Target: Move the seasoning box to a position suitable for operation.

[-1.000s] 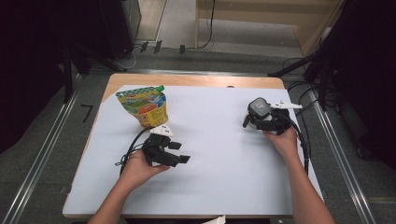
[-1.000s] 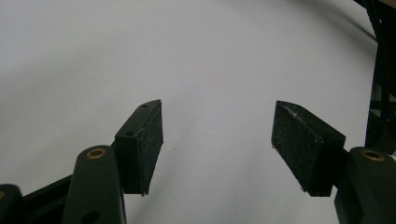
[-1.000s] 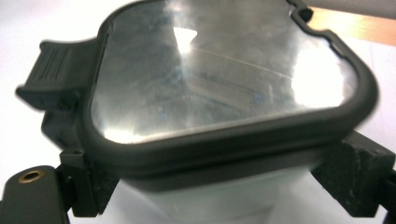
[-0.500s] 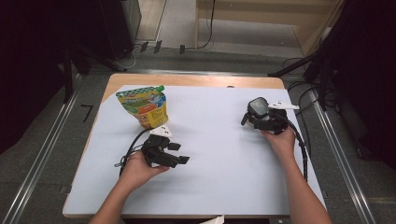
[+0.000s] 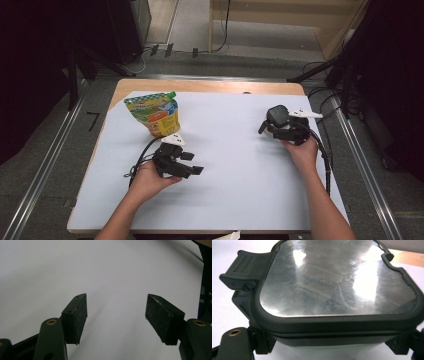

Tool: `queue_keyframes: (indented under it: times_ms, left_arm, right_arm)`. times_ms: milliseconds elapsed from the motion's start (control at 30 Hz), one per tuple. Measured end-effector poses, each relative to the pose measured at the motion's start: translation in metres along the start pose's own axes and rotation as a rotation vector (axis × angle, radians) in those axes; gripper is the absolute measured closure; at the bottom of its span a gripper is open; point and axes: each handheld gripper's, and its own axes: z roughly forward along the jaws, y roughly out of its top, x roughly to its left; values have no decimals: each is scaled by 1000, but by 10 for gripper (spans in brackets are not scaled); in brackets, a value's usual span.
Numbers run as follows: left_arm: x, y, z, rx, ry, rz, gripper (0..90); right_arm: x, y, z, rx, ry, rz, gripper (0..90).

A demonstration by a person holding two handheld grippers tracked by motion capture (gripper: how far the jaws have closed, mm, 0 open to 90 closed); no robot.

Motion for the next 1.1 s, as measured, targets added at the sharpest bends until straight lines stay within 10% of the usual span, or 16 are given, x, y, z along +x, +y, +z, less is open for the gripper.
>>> queue_keyframes:
  times_ms: [667,1100]
  left_arm:
    - [5,3,0,0,2,-7,354]
    - [16,4,-9,-11,27,-34,361]
  right_arm:
    - [24,9,-25,-24,44,-29,157]
    - [66,7,-39,13,102,-136,157]
